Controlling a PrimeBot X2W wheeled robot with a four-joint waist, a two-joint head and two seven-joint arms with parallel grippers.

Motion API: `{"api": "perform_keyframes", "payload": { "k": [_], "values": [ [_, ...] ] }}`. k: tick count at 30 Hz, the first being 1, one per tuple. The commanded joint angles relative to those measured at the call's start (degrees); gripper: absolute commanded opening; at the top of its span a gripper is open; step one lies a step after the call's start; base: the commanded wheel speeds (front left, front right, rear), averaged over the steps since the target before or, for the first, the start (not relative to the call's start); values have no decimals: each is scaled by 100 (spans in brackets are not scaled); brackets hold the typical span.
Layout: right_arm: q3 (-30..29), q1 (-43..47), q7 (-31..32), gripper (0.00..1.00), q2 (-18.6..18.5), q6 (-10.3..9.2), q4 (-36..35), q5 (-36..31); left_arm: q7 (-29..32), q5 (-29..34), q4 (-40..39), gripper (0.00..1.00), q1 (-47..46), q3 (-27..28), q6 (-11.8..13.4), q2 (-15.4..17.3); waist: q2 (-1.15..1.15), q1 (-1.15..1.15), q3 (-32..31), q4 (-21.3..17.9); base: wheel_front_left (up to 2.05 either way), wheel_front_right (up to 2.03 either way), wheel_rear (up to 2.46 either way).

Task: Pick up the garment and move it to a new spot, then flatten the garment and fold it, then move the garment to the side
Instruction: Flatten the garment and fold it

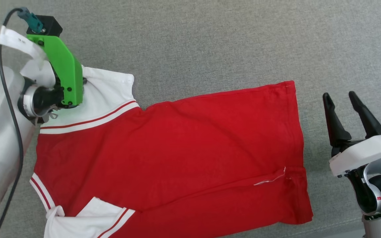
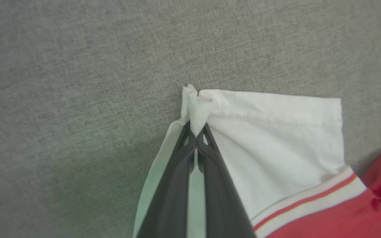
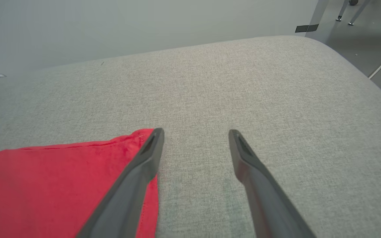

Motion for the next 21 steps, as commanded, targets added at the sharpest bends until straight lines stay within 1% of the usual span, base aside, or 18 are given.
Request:
{"api": "perform_keyframes", "payload": {
  "k": [1,6,10,15,21],
  "values": [
    [45,-101,114,100,-80,-3,56,111,-139,69,82,0,311,-117,24,-140,0,0,-68,52,0,0,0],
    [259,-207,944,100,-487,-3,183,448,-1008,256,-90,0,395,9,139,-272,0,0,-229,236,0,0,0],
    [449,-343,1733,100,-764,-3,187,731,-1508,196,-302,0,550,176,246,-425,0,0,-313,415,0,0,0],
    [647,-674,2561,100,-1061,-3,199,968,-1784,277,-637,0,636,155,317,-538,0,0,-254,683,0,0,0],
    [899,-1063,3189,100,-1305,-3,394,1162,-1964,423,-1041,0,683,94,399,-548,0,0,-88,933,0,0,0]
  ]
}}
